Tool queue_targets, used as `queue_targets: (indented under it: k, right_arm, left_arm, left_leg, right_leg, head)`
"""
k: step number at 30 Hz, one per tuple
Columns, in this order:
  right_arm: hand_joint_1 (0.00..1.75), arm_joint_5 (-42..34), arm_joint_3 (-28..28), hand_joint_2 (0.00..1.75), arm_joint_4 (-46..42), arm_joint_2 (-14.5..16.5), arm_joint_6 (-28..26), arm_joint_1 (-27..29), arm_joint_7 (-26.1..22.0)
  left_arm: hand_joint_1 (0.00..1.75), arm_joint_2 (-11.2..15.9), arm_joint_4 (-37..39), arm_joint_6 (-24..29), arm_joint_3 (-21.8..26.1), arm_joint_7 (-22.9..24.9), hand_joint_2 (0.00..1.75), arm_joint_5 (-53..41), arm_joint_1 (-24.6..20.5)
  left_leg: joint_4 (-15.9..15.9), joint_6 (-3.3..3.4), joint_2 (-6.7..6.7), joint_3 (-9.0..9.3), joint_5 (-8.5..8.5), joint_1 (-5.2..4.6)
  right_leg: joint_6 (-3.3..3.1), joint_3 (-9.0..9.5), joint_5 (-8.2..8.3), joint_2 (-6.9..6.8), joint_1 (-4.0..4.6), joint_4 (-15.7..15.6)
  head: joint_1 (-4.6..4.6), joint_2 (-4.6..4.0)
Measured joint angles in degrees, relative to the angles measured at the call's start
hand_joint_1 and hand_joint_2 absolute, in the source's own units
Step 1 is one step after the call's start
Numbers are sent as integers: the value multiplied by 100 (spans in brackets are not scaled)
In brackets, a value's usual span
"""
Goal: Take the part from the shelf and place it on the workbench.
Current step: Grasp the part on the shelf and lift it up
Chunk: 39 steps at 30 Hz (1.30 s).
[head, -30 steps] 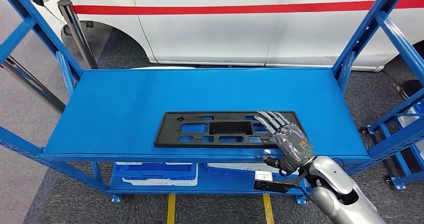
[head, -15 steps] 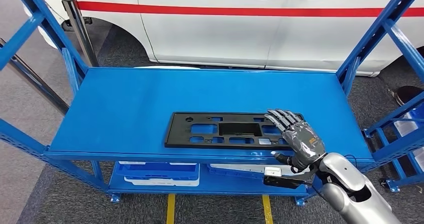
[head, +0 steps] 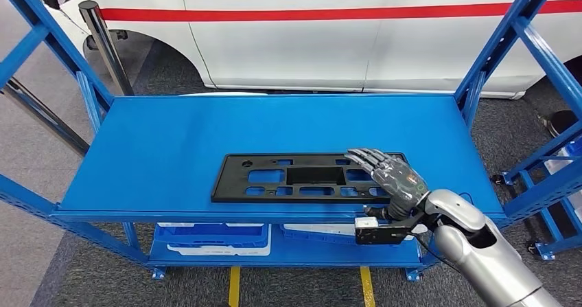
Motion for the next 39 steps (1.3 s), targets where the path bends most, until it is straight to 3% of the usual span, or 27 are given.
queue_targets:
  k: [2,3,4,5,7,8,9,13,15,17,18,19,20,22,24,27,29,32,33,34,35,37,39]
  right_arm:
    - [0,-44,136,175,136,178,-3,-150,-16]
    - [0,-64,204,175,199,261,-7,-203,-19]
    - [0,-84,264,175,252,338,-11,-254,-21]
    - [0,-103,315,175,301,409,-16,-309,-23]
    - [0,-140,398,175,380,541,-23,-434,-27]
    - [0,-152,435,175,416,598,-25,-491,-27]
    - [0,-160,470,175,449,645,-26,-537,-27]
    - [0,-171,570,175,535,761,-33,-636,-27]
    - [0,-177,608,175,564,789,-40,-680,-27]
    - [0,-179,639,175,609,801,-45,-697,-26]
    - [0,-180,656,175,636,807,-49,-696,-25]
    - [0,-182,677,175,665,819,-53,-697,-25]
    - [0,-186,699,175,695,835,-58,-705,-25]
    - [0,-193,734,175,752,875,-70,-741,-25]
    - [0,-197,754,175,809,914,-76,-776,-23]
    - [0,-200,777,175,887,953,-81,-794,-19]
    - [0,-197,788,175,924,977,-85,-809,-10]
    - [0,-142,820,175,1021,998,-93,-855,70]
    - [0,-118,839,175,1075,999,-93,-869,97]
    - [0,-103,858,175,1138,998,-92,-882,114]
    - [0,-95,874,175,1204,997,-88,-897,121]
    - [0,-101,894,175,1334,994,-67,-947,127]
    - [0,-129,906,175,1457,972,-26,-1021,133]
  left_arm:
    - [0,-1,0,-19,-21,27,0,-22,-8]
    - [0,-1,0,-27,-32,39,0,-35,-8]
    - [0,-1,0,-32,-44,45,0,-47,-7]
    - [0,-1,0,-36,-57,49,0,-56,-7]
    - [0,-1,0,-36,-85,56,0,-63,-16]
    - [0,-1,0,-37,-98,60,0,-65,-24]
    - [0,-2,0,-37,-108,64,0,-66,-33]
    - [0,-9,0,-37,-130,72,0,-68,-32]
    - [0,-19,0,-37,-135,72,0,-68,-43]
    - [0,-23,0,-37,-136,73,0,-68,-47]
    - [0,-23,0,-38,-136,76,0,-68,-43]
    - [0,-23,0,-40,-136,79,0,-68,-40]
    - [0,-24,0,-44,-137,81,0,-68,-38]
    - [0,-31,0,-51,-138,84,0,-69,-40]
    - [0,-39,0,-52,-140,86,0,-70,-42]
    - [0,-42,0,-52,-141,91,0,-70,-41]
    - [0,-41,0,-52,-142,94,0,-71,-43]
    - [0,-40,0,-52,-143,96,0,-69,-35]
    - [0,-40,0,-52,-143,95,0,-67,-28]
    - [0,-40,0,-52,-143,94,0,-65,-23]
    - [0,-39,0,-52,-143,93,0,-64,-18]
    - [0,-38,0,-52,-143,90,0,-62,-18]
    - [0,-38,0,-52,-145,86,0,-61,-26]
  left_leg:
    - [688,-30,1,-325,-289,12]
    - [893,-35,1,-430,-322,16]
    - [891,-33,2,-441,-244,17]
    - [688,-23,2,-357,-76,18]
    - [-48,18,2,-24,306,12]
    - [-345,38,0,107,405,4]
    - [-521,55,-2,180,440,-4]
    - [-659,153,-4,219,472,7]
    - [-705,211,3,238,504,20]
    - [-704,235,2,237,505,10]
    - [-699,238,1,236,504,7]
    - [-692,238,-1,235,499,4]
    - [-683,235,-2,238,493,4]
    - [-662,214,-6,243,472,1]
    - [-635,174,-8,227,456,-17]
    - [-640,94,-8,203,458,-23]
    - [-478,32,-4,139,329,-15]
    - [491,-40,0,-289,-162,17]
    - [793,-52,1,-435,-256,25]
    - [920,-57,1,-501,-246,30]
    - [836,-57,2,-468,-136,34]
    - [146,-34,3,-146,243,41]
    - [-475,8,0,153,439,31]
  right_leg:
    - [-34,-5,1,-3,16,2]
    - [-36,-4,0,-5,23,3]
    - [-38,-2,-1,-6,27,5]
    - [-37,0,-3,-6,29,8]
    - [-27,2,-8,-4,39,16]
    - [-14,-7,-8,-2,47,23]
    - [5,-18,-4,-2,54,24]
    - [118,-51,-30,-6,49,48]
    - [153,-222,-279,-4,40,439]
    - [170,-561,-614,-3,38,1175]
    - [175,-697,-689,-3,37,1453]
    - [176,-748,-655,-4,37,1542]
    - [170,-686,-514,-4,36,1399]
    - [139,-336,-141,-4,40,675]
    - [104,-73,23,-3,66,113]
    - [46,-37,30,-1,81,-4]
    - [-14,-19,53,-8,51,-40]
    - [-76,-11,60,-19,47,-58]
    - [-78,-11,60,-19,50,-57]
    - [-78,-11,60,-19,51,-56]
    - [-77,-9,59,-17,51,-53]
    - [-66,-3,53,-11,49,-45]
    - [-19,-16,49,-5,68,-29]
  head:
    - [1,0]
    - [1,0]
    - [1,0]
    - [1,0]
    - [1,0]
    - [2,0]
    - [2,0]
    - [3,0]
    - [5,0]
    - [6,0]
    - [6,0]
    - [5,0]
    - [5,0]
    - [5,0]
    - [5,0]
    - [3,0]
    - [3,0]
    - [1,0]
    - [2,0]
    - [1,0]
    - [1,0]
    - [1,0]
    - [2,0]
